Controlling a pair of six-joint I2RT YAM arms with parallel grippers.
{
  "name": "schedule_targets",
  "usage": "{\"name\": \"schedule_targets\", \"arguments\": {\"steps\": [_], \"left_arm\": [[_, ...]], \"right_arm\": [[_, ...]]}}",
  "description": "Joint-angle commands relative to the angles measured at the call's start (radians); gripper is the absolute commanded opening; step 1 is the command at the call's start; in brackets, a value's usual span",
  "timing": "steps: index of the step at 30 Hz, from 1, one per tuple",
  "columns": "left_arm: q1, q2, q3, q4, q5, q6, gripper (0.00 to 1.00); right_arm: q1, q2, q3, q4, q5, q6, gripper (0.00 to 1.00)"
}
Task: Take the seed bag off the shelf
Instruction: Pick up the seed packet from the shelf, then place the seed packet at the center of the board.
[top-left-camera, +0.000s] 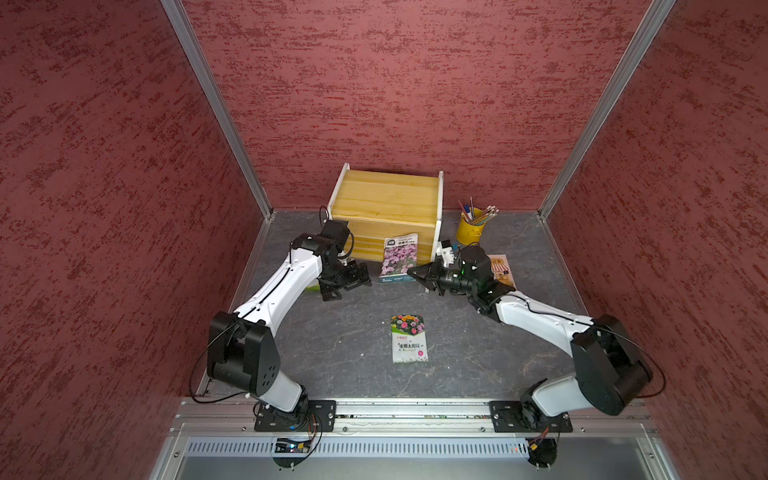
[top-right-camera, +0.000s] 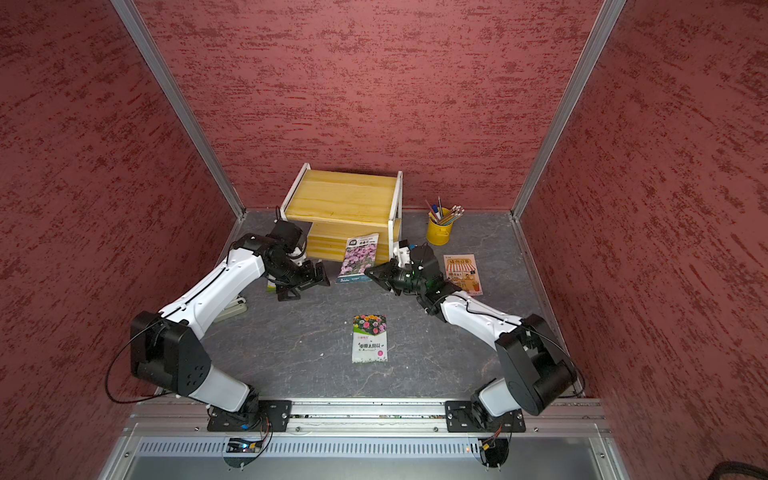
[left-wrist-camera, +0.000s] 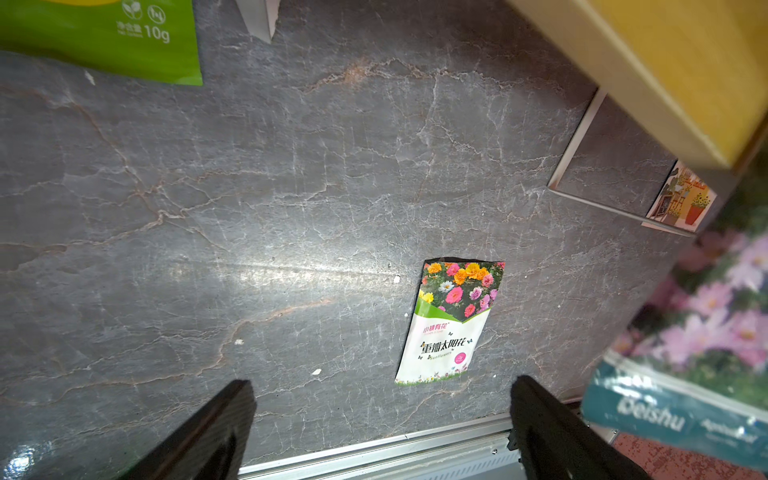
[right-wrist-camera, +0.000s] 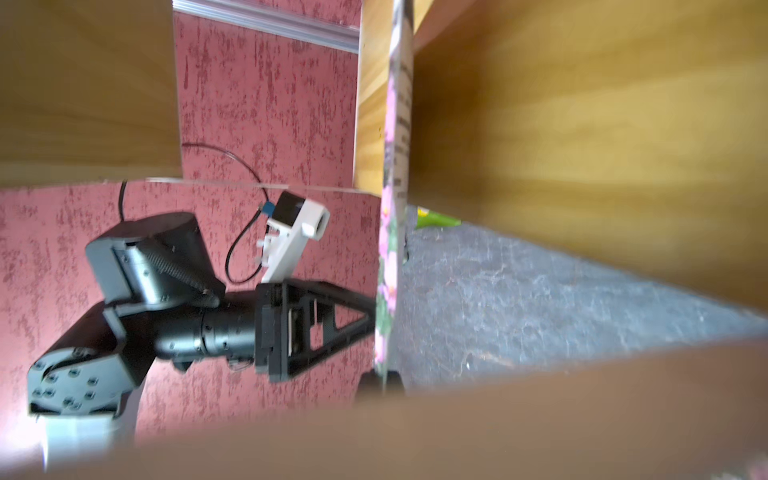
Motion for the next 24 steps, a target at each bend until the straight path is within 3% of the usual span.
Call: {"name": "schedule_targets", "arguments": {"steps": [1,11,17,20,24], "left_arm": [[-0.004,-0.042,0.02,0.0,-0.024,-0.011,1.0],[-0.008,-0.081,-0.027,0.013,-0.032,-0.03,1.0],[-0.014,-0.104,-0.05,0.027,-0.041,-0.044,1.0],[-0.024,-0.108,-0.06,0.027,-0.048,-0.045,1.0],[-0.027,-0.12,-0.062,-0.001,-0.09,-0.034,1.0]], "right_arm": [[0.011,-0.102,-0.041,-0.045,-0.056,-0.005,0.0],[0.007,-0.373,-0.239,-0.43,-0.147,-0.094,0.0],[-0.086,-0.556,-0.332,-0.737,-0.149,-0.19,0.0],[-0.153,-0.55,-0.354,-0.789,-0.173,-0.244,0.0],[-0.234,-0.416,-0.296,-0.88,-0.177,-0.408,0.0]]}}
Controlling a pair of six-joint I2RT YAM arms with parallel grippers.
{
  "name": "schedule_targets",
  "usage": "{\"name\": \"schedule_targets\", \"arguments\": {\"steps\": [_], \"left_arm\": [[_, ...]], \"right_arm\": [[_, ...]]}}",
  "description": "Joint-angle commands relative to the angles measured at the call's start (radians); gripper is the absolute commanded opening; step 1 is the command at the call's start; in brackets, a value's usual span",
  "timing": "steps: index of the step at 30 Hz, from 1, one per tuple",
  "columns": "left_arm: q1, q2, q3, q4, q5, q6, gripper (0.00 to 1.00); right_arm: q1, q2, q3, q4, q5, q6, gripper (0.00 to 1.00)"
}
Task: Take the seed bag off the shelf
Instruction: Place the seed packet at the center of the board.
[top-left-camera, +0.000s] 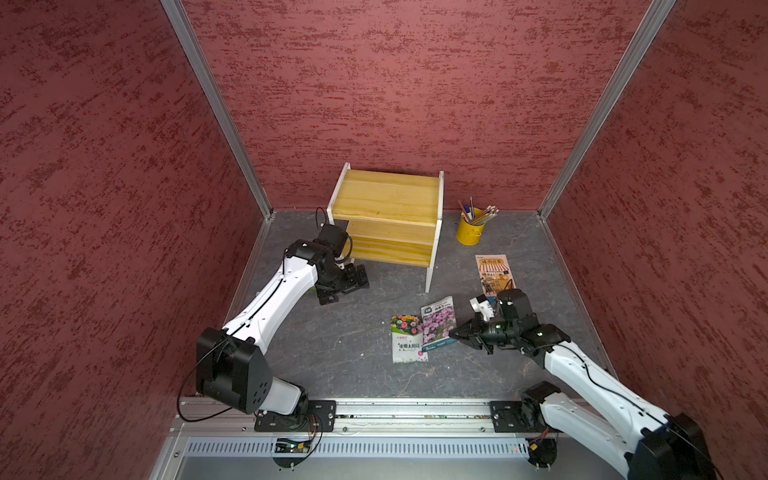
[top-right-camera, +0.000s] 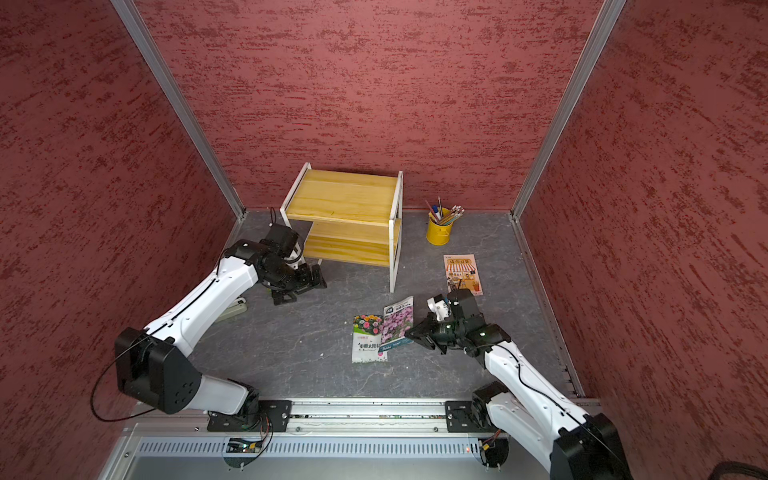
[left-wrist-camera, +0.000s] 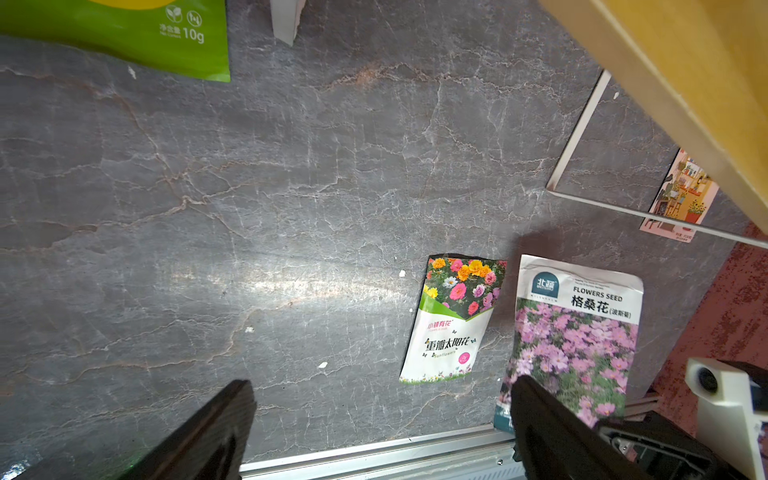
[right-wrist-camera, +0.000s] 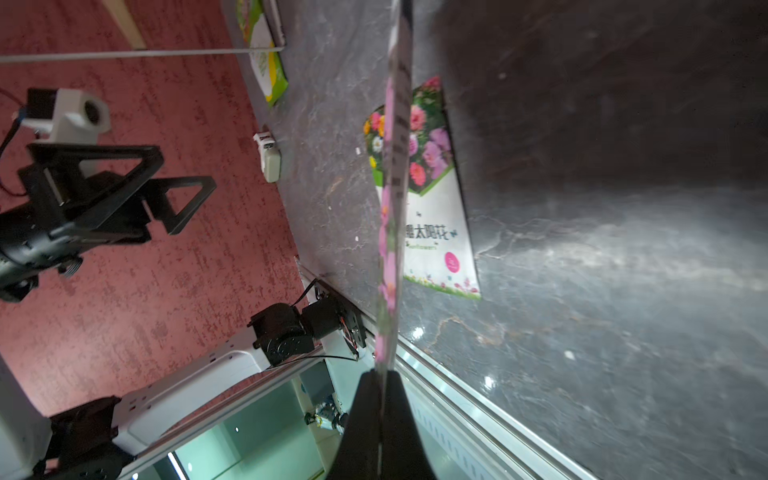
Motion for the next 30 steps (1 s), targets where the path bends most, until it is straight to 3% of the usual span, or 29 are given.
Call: {"name": "schedule_targets", "arguments": {"steps": [1,5,10,16,17,18,20,21,25,26,30], "left_arm": [[-0.002,-0.034,-0.012,-0.012,-0.046,0.007,1.0],[0.015,-0.041,-0.005,-0.048,-0.064,0.036,1.0],[0.06,-0.063,-0.001,-0.095,-0.099,0.082,1.0],[0.167,-0.065,-0.01,-0.159,-0.107,0.125,1.0],[0.185,-0.065,-0.012,-0.166,-0.109,0.133,1.0],[0.208,-0.063,-0.009,-0.174,-0.111,0.143,1.0],[0.247,-0.056,-0.003,-0.187,-0.121,0.163,1.0],[0.264,-0.05,0.001,-0.193,-0.124,0.174,1.0],[0.326,-0.024,0.017,-0.212,-0.138,0.202,1.0],[0.336,-0.023,0.02,-0.212,-0.142,0.204,1.0],[0.401,-0.033,0.024,-0.18,-0.151,0.209,1.0]], "right_arm": [[-0.055,0.114,0.07,-0.149,-0.013,-0.204,0.0],[-0.146,0.256,0.166,-0.219,-0.031,-0.346,0.0],[-0.218,0.401,0.303,-0.39,0.059,-0.54,0.0],[-0.237,0.516,0.356,-0.435,0.163,-0.576,0.03],[-0.238,0.526,0.36,-0.445,0.192,-0.57,0.08],[-0.239,0.529,0.364,-0.452,0.223,-0.563,0.2],[-0.242,0.527,0.374,-0.472,0.285,-0.544,0.53],[-0.244,0.524,0.382,-0.487,0.321,-0.535,0.65],[-0.254,0.503,0.44,-0.549,0.422,-0.504,0.92],[-0.253,0.474,0.458,-0.567,0.439,-0.499,0.98],[-0.261,0.417,0.524,-0.612,0.48,-0.489,0.98]]}}
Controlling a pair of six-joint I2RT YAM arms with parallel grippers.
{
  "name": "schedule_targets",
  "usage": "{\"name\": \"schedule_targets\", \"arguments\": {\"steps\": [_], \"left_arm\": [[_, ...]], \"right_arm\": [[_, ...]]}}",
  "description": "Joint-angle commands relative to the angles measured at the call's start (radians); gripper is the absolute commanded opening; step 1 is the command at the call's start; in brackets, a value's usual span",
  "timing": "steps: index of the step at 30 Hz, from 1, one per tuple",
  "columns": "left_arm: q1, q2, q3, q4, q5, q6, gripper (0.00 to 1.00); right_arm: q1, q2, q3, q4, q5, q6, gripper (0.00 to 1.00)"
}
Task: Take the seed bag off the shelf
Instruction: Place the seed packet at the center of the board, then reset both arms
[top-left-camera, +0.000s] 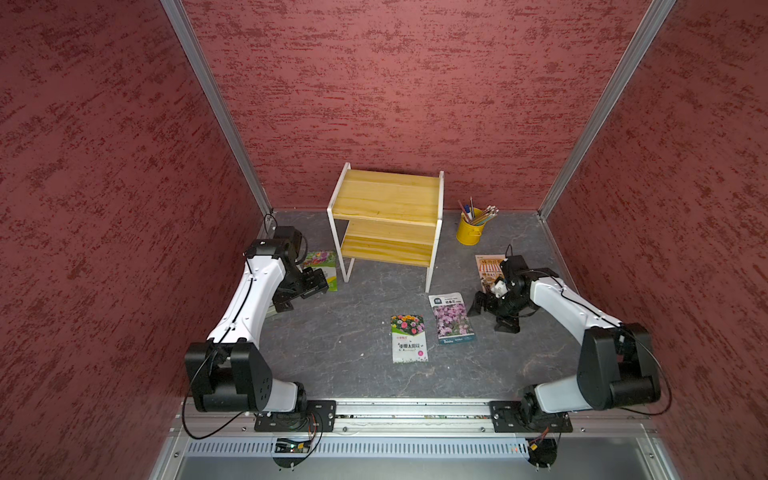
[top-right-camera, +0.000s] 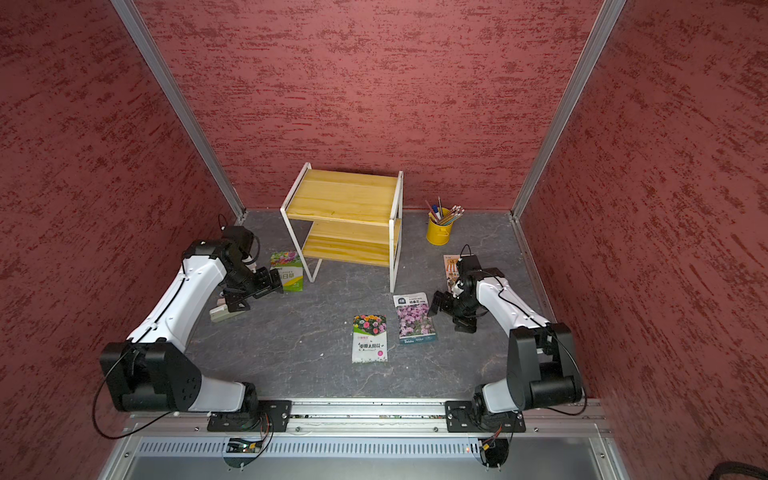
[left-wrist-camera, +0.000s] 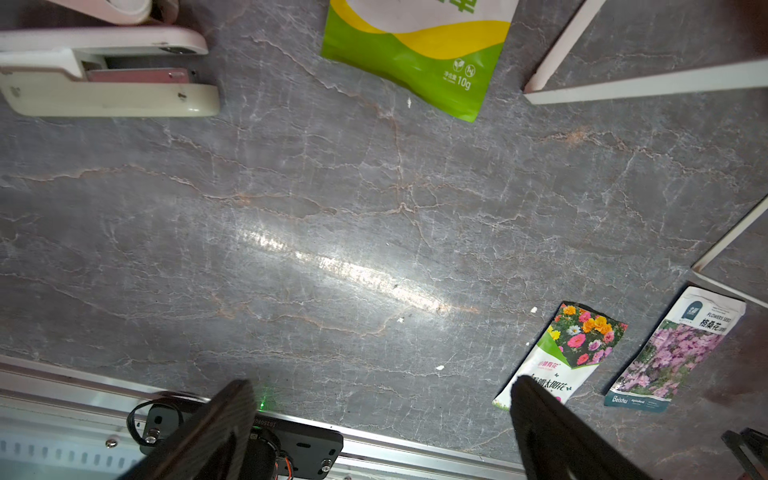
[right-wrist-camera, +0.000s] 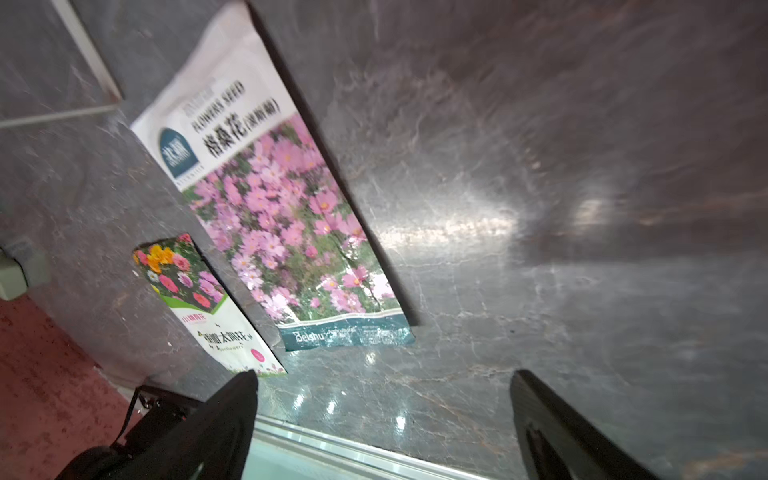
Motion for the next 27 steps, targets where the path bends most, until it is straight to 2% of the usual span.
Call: {"name": "schedule_targets", "arguments": {"steps": [1,6,8,11,13,15,20,24,27], "left_arm": [[0.059,-0.002,0.025,0.023,-0.024,0.029,1.0],[0.166,-0.013,-0.004,0.129,-0.03,0.045,1.0],[0.181,-0.049,-0.055,0.24,-0.06,0.059,1.0],[0.182,-0.104,-0.171,0.442,-0.126,0.094,1.0],[0.19,-0.132,-0.271,0.593,-0.173,0.135,1.0],[0.203,-0.174,-0.393,0.772,-0.168,0.152,1.0],[0.217,-0.317,-0.794,1.436,-0.106,0.241,1.0],[0.232,-0.298,-1.012,1.871,-0.045,0.23,1.0],[0.233,-0.243,-1.001,1.932,0.041,0.261,1.0]], "right_arm": [[-0.017,-0.058,0.058,-0.068,0.093,0.013,0.98],[-0.077,-0.092,0.071,-0.014,0.123,-0.018,0.98],[-0.103,-0.124,0.043,0.088,0.163,-0.031,0.98],[-0.119,-0.175,-0.05,0.353,0.273,-0.09,0.98],[-0.12,-0.193,-0.132,0.571,0.358,-0.145,0.98],[-0.12,-0.193,-0.217,0.771,0.422,-0.186,0.98],[-0.123,-0.153,-0.461,1.296,0.466,-0.308,0.98],[-0.132,-0.105,-0.482,1.401,0.434,-0.333,0.98],[-0.136,-0.067,-0.476,1.471,0.387,-0.371,0.98]]}}
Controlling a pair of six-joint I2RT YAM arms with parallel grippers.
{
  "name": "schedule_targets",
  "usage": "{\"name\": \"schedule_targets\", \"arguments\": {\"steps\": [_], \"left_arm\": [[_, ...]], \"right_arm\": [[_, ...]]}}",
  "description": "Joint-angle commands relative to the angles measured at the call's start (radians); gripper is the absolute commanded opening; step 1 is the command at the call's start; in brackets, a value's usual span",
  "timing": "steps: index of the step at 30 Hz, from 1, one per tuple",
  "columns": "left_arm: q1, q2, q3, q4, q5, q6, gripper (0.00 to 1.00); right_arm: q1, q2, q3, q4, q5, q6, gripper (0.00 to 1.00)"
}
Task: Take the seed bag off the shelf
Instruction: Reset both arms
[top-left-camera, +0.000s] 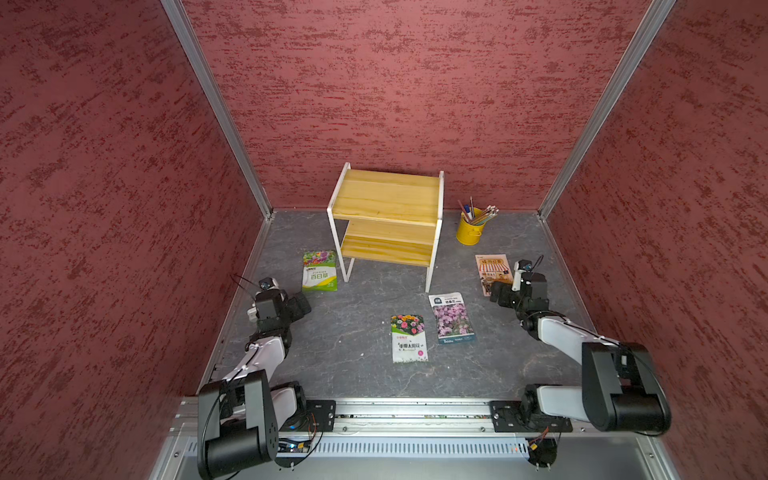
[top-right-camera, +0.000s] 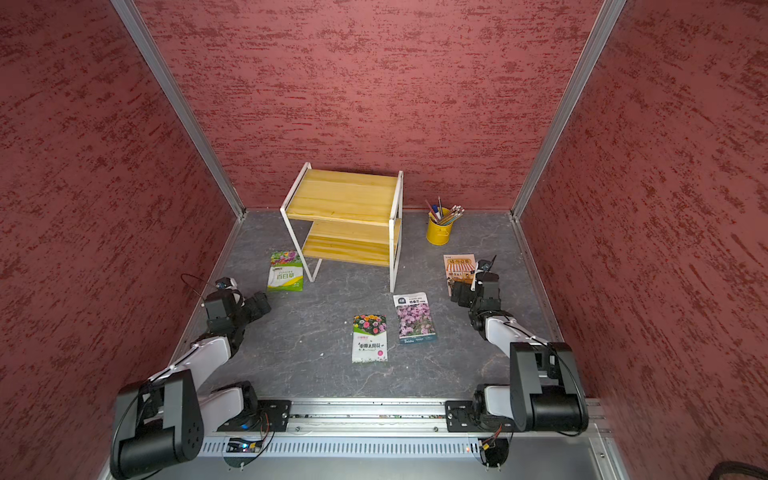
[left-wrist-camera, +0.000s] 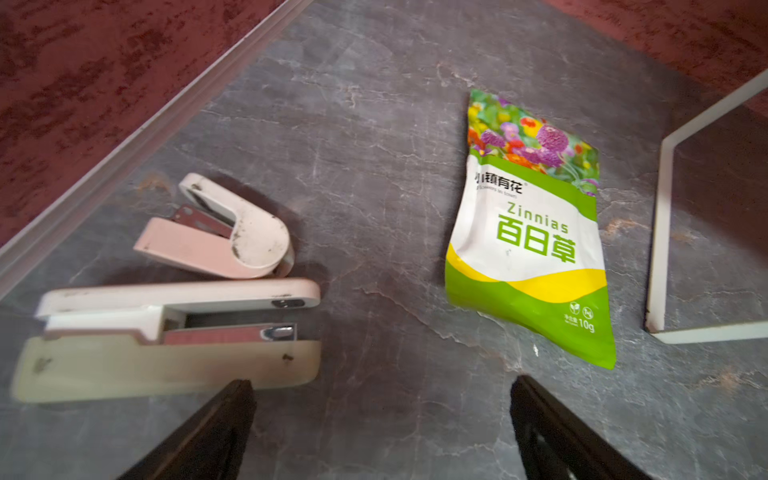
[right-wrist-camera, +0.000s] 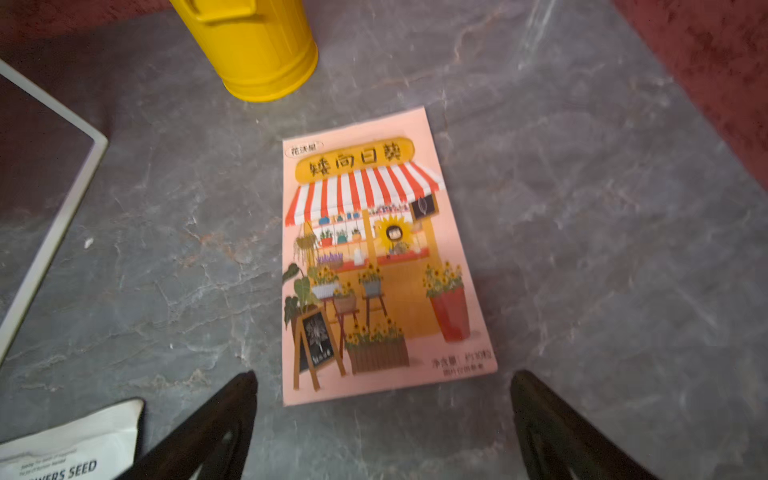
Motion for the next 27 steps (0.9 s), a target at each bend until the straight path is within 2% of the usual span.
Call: {"name": "schedule_targets", "arguments": {"steps": [1,5,8,12,15,18,21,23,27], "left_arm": [[0.006,0.042,0.025,0.353,0.11,0.052,1.0],[0.001,0.101,0.061,0.368,0.14,0.063,1.0],[-0.015,0.121,0.086,0.342,0.133,0.073,1.0],[-0.029,0.175,0.101,0.414,0.171,0.09,1.0],[-0.047,0.207,0.154,0.338,0.17,0.107,1.0],[-0.053,0.226,0.173,0.327,0.197,0.118,1.0],[-0.053,0.251,0.135,0.458,0.244,0.046,1.0],[-0.063,0.283,0.074,0.62,0.214,0.026,1.0],[-0.047,0.262,0.128,0.483,0.207,0.019,1.0]], "right_arm": [[-0.011,0.029,0.024,0.239,-0.021,-0.07,0.98],[-0.029,0.064,0.057,0.224,-0.086,-0.042,0.98],[-0.033,0.005,0.014,0.203,-0.15,0.005,0.98],[-0.036,-0.099,-0.066,0.205,-0.098,0.0,0.98],[-0.037,-0.151,-0.074,0.13,-0.124,-0.026,0.98],[-0.042,-0.232,-0.102,0.068,-0.092,-0.041,0.98],[-0.055,-0.303,-0.124,0.058,-0.105,-0.044,0.98],[-0.058,-0.295,-0.121,0.078,-0.122,-0.05,0.98],[-0.063,-0.125,-0.067,0.224,-0.134,-0.051,0.98]]}}
